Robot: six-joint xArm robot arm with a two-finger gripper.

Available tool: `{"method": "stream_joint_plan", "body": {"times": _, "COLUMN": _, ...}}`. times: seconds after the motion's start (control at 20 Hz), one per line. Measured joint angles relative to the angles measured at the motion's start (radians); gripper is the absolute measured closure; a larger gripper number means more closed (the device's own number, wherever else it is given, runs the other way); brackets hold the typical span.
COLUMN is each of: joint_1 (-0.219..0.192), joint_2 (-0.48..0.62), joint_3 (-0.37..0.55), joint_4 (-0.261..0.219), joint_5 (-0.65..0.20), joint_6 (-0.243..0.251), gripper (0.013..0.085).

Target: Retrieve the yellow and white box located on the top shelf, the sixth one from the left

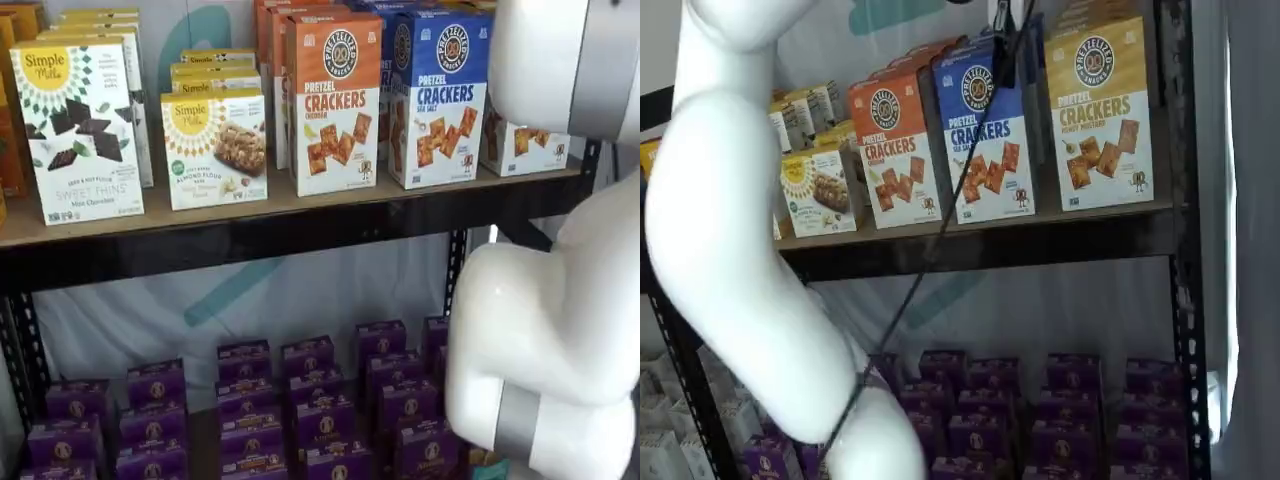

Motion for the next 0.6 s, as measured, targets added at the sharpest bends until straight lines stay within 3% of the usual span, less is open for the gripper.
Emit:
{"method": "stream_joint_plan", "body": {"times": 0.3, "joint_1": -0.028, "joint_2": 0.014, "joint_3": -0.007, "joint_4": 0.084, "joint_5": -0.089, "joint_6": -0.009, "gripper": 0.013}}
{"method": "stream_joint_plan", "body": {"times": 0.6, "joint_1": -0.008, "joint_2": 0.069, "joint_3": -0.041, "joint_4": 0.022, "joint_5": -0.193, "joint_6": -0.064, "gripper": 0.013}}
